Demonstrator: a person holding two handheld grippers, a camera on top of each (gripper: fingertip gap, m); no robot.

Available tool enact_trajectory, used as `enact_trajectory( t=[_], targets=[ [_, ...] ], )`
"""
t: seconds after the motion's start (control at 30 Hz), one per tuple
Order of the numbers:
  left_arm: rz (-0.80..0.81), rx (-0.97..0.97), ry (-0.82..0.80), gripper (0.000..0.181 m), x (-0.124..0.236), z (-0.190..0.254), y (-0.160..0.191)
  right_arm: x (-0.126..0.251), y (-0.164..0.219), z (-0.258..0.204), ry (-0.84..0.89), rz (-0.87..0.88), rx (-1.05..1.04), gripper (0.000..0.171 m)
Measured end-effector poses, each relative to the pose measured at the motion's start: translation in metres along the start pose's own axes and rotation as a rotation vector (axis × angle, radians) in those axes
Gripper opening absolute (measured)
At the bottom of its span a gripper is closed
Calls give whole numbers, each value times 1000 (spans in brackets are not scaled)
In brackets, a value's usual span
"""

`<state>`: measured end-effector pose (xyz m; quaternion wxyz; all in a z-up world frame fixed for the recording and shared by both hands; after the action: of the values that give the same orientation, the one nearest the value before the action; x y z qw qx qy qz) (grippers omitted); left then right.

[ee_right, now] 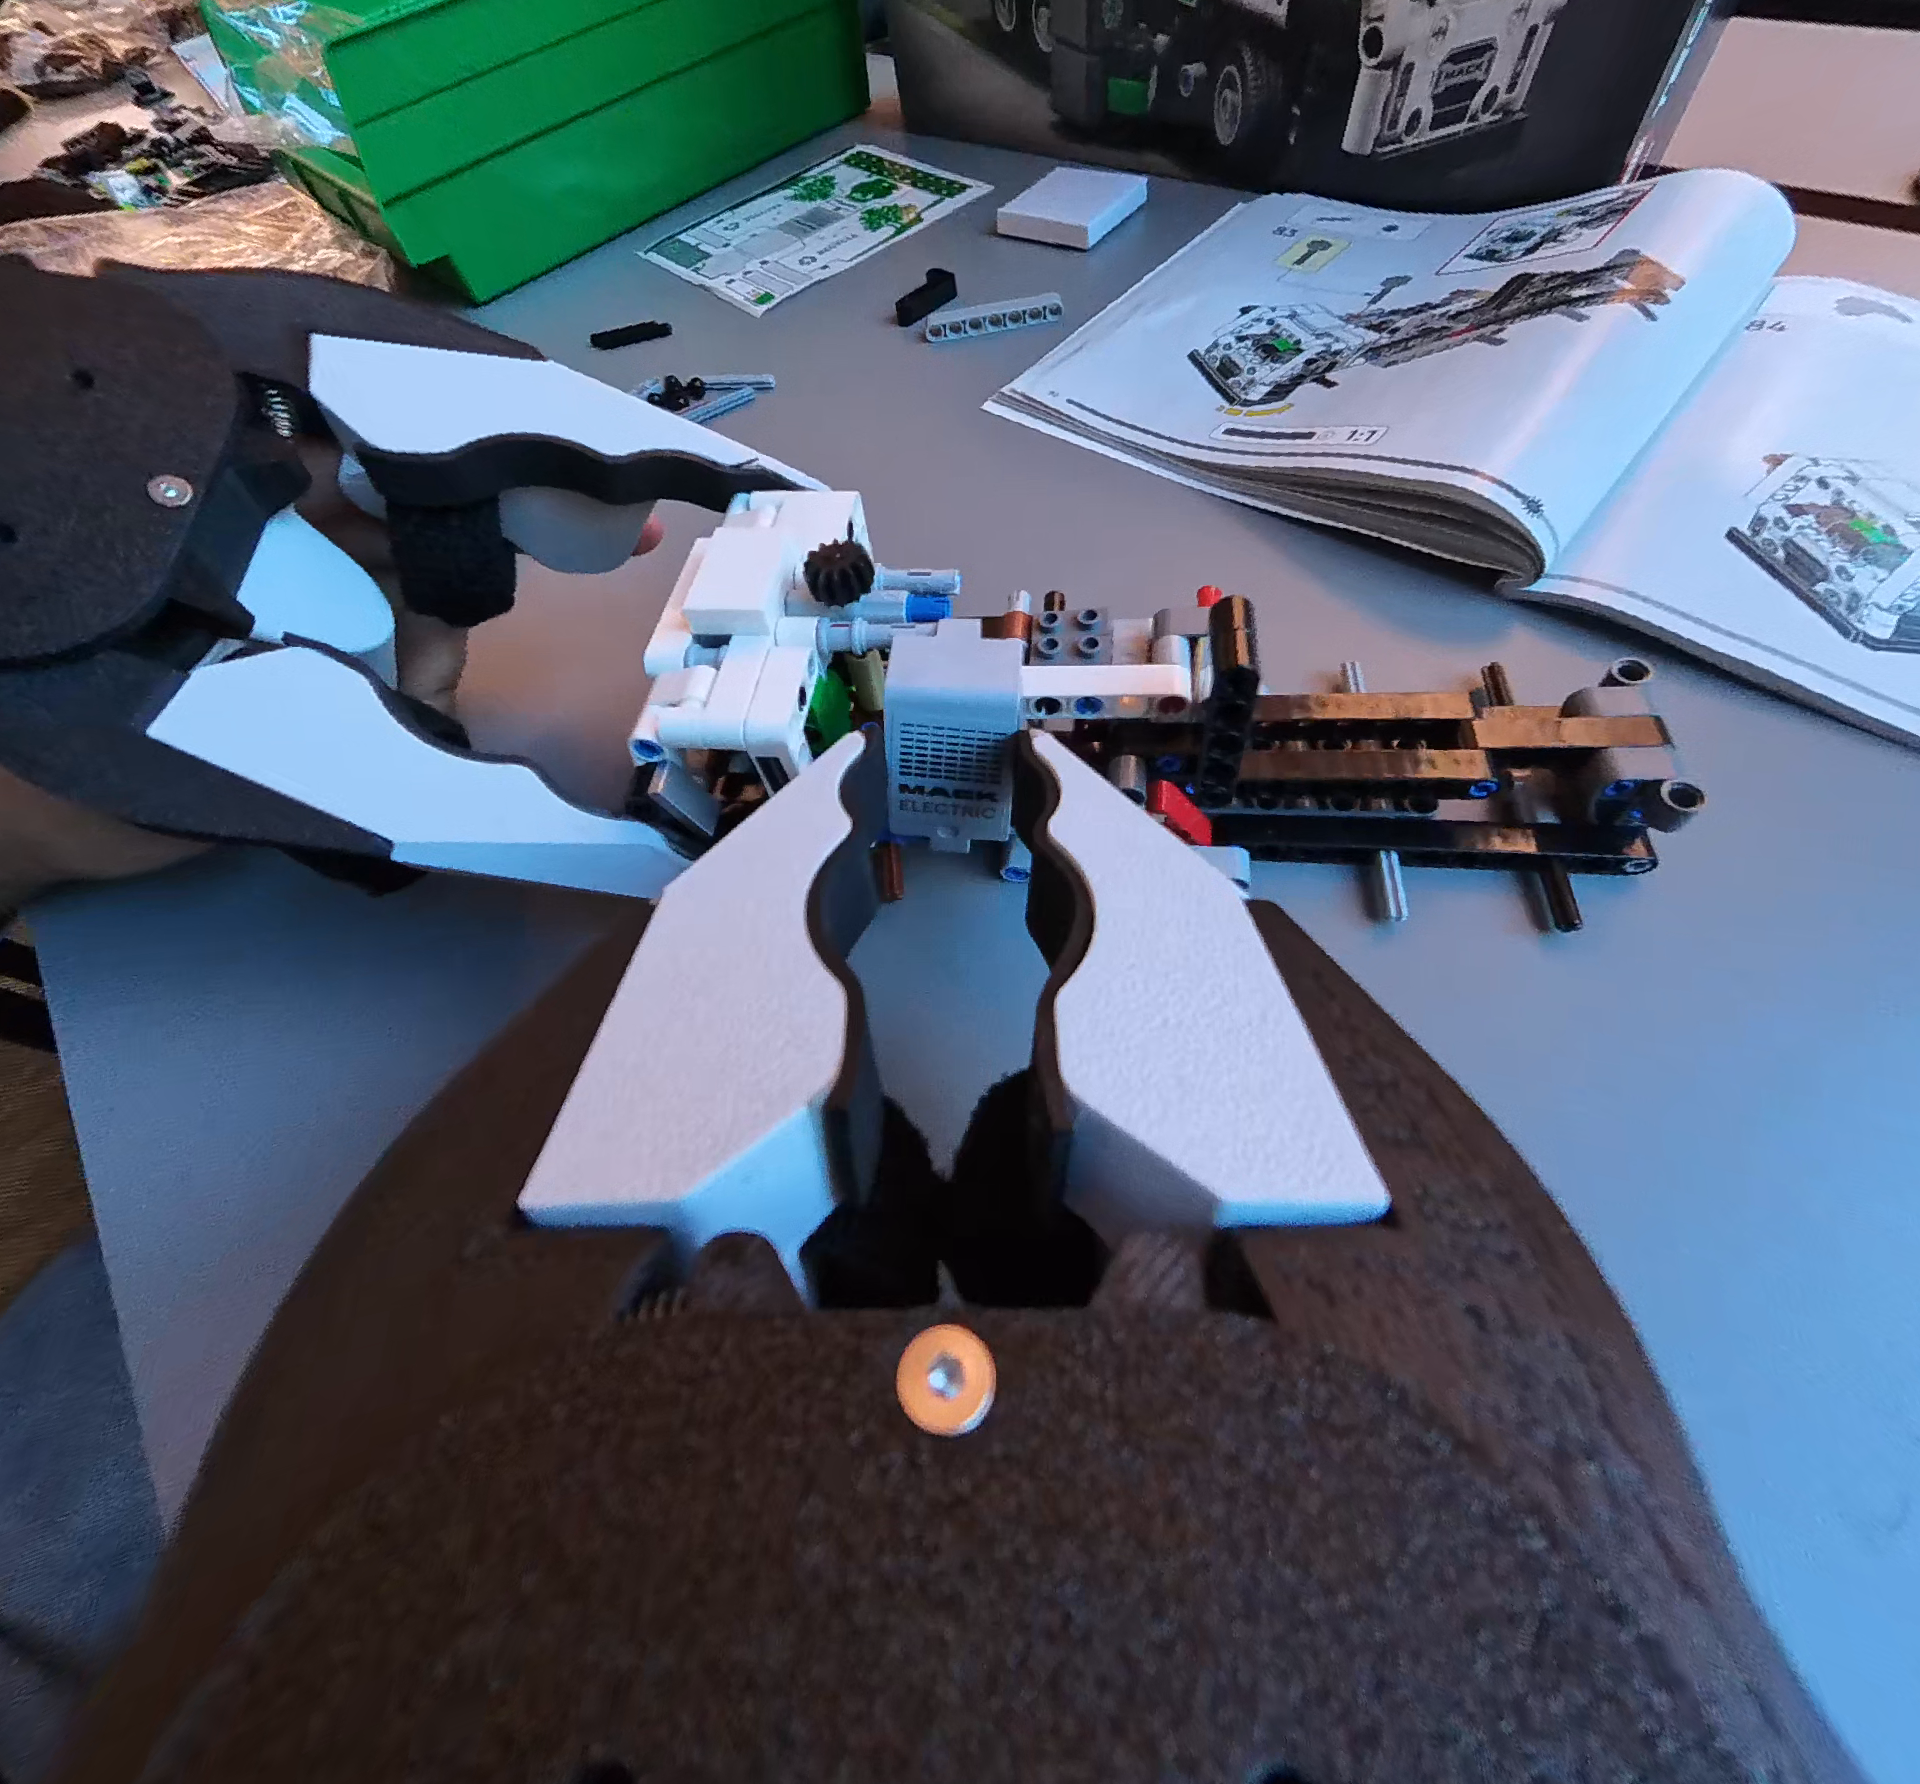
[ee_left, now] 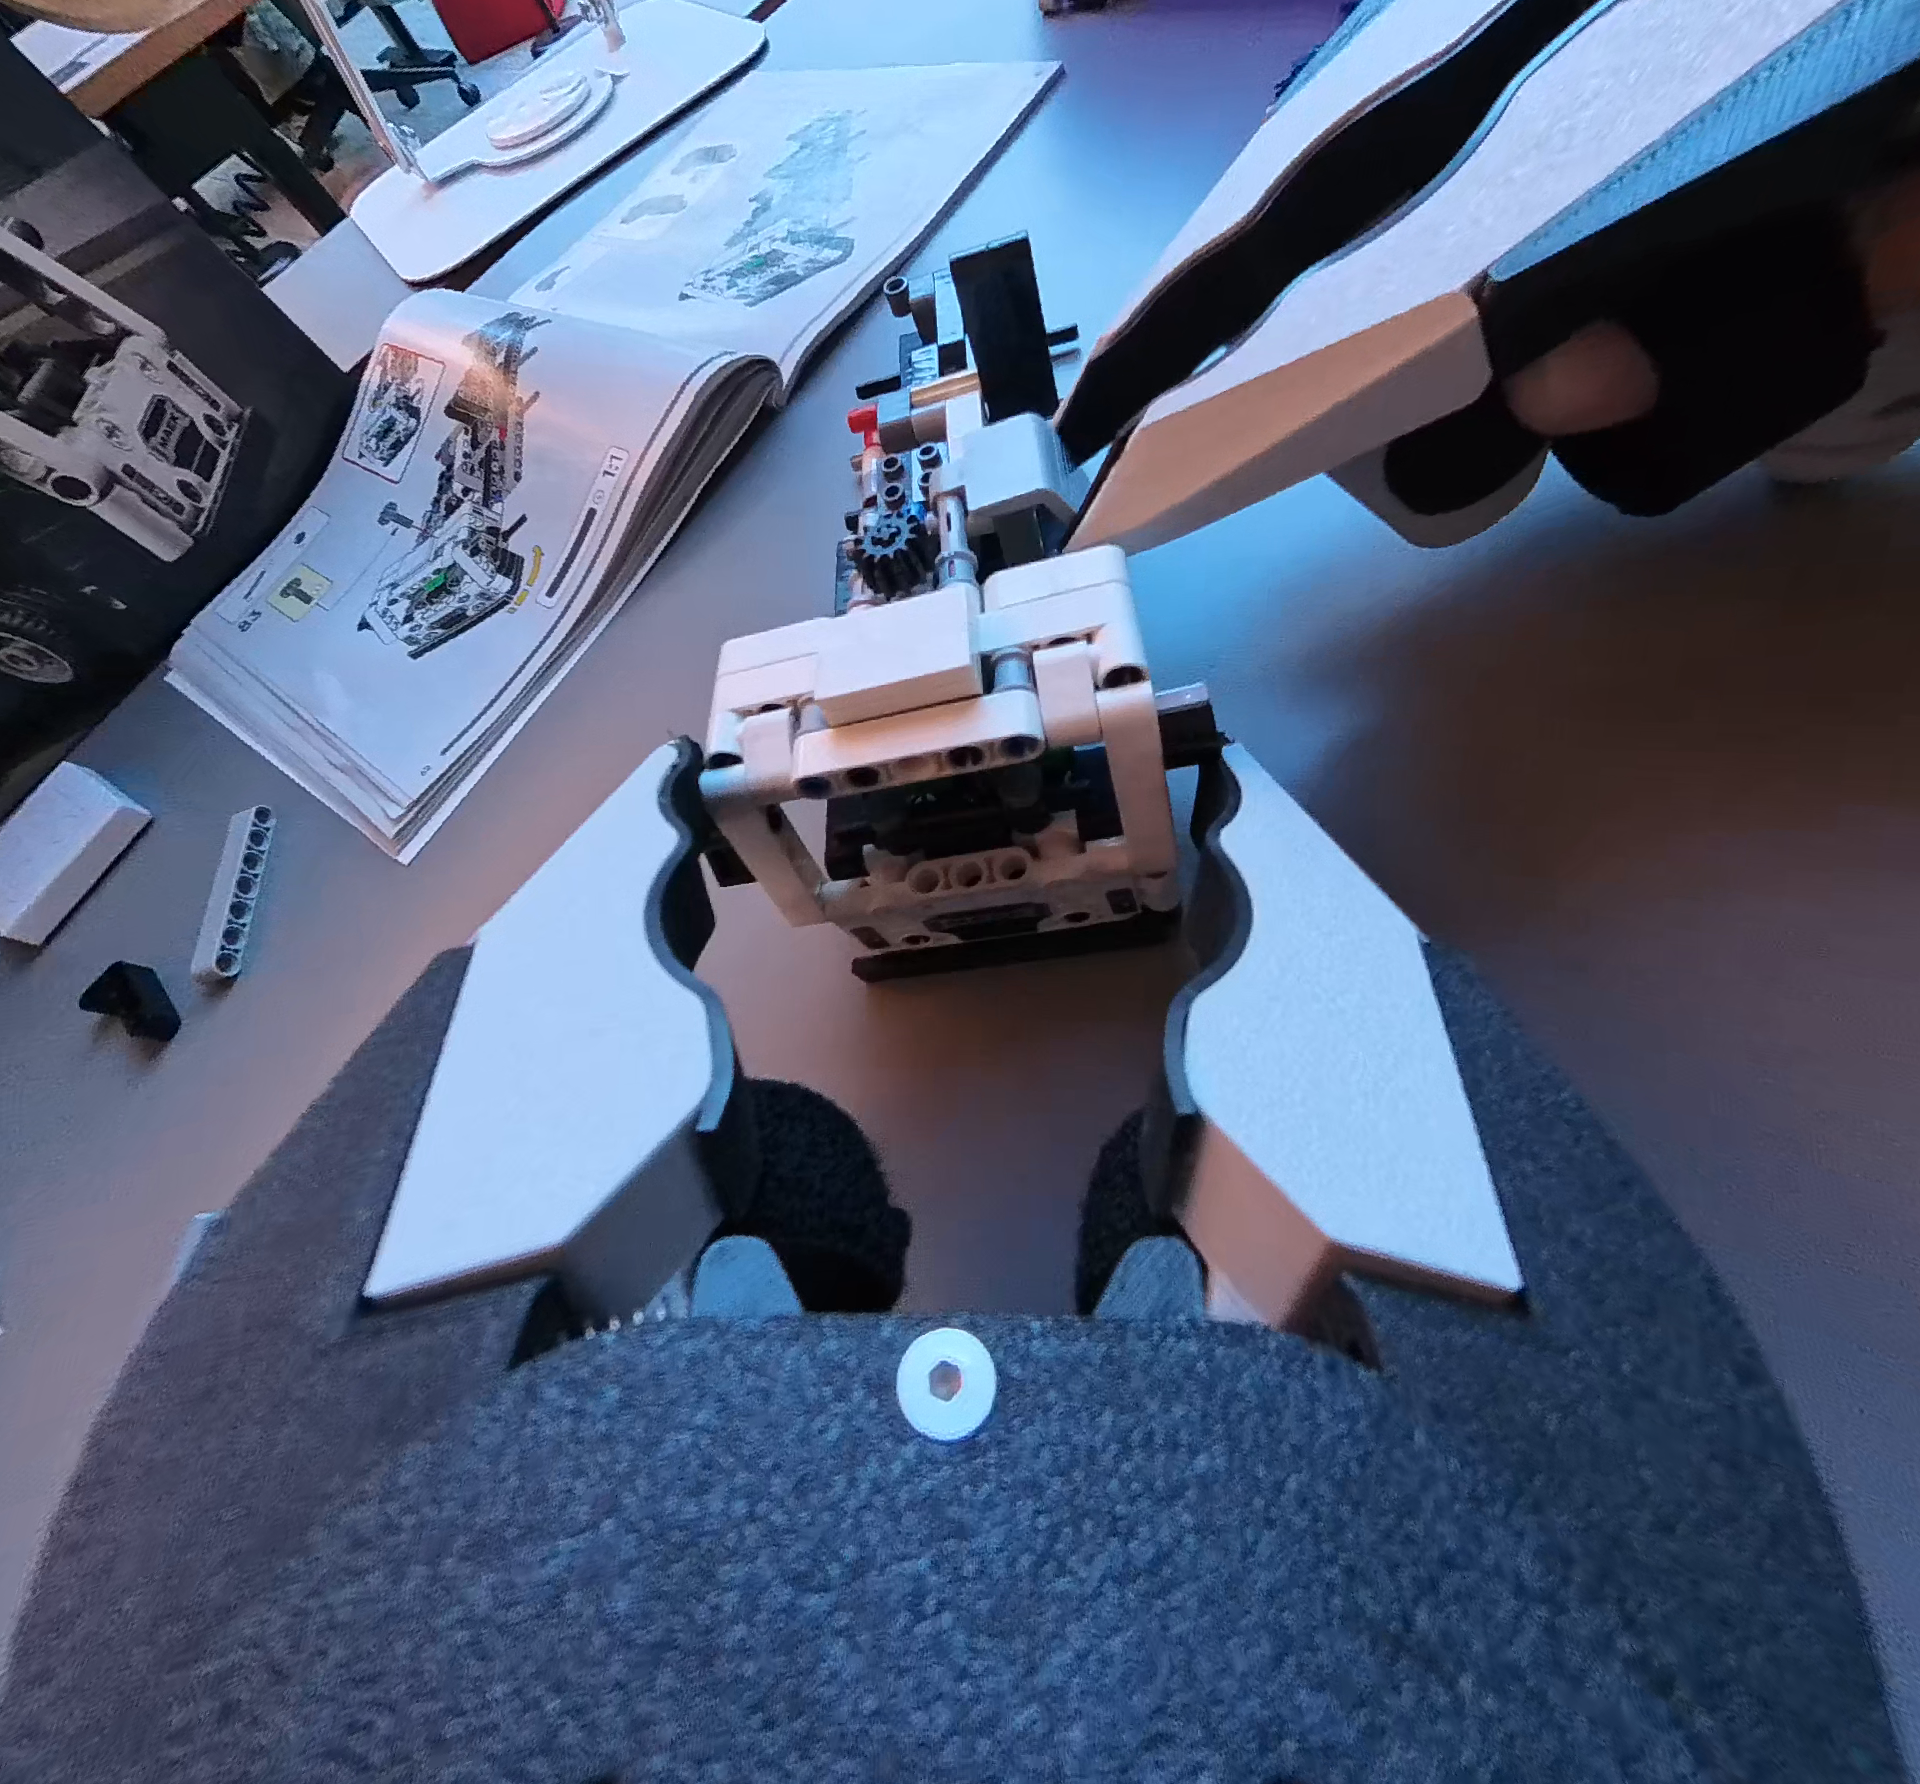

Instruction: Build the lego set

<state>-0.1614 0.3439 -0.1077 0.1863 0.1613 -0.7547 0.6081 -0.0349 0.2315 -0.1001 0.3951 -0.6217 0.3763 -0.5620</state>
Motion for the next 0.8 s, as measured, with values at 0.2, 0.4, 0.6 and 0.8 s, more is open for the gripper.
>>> enact_trajectory(
  t=[0.2, 0.4, 0.6, 0.8],
  targets=[
    [-41, -71, 0, 123, -4, 7, 2, -1, 0, -2, 1, -1, 16, 23],
    [46, -125, 18, 122, 18, 5, 4, -3, -1, -5, -7, -2, 30, 23],
    [162, -120, 276, 64, 49, -19, -21, -5, -2, -8, -10, -3, 38, 23],
    [50, -305, 509, 88, 21, -47, -45, -7, -3, -12, -3, -5, 58, 23]
  ],
)
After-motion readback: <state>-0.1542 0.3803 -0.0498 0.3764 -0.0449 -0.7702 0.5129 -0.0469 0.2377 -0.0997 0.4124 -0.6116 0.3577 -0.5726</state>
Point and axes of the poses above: each gripper's, where its closed fingertips meet, x back along the fingers, y out of its underside, z = x × y across the jaws, the point moved 10 cm from there along x, back along the fingers, and after that the axes turned 5 degrees about x, right-handed, at the moved point
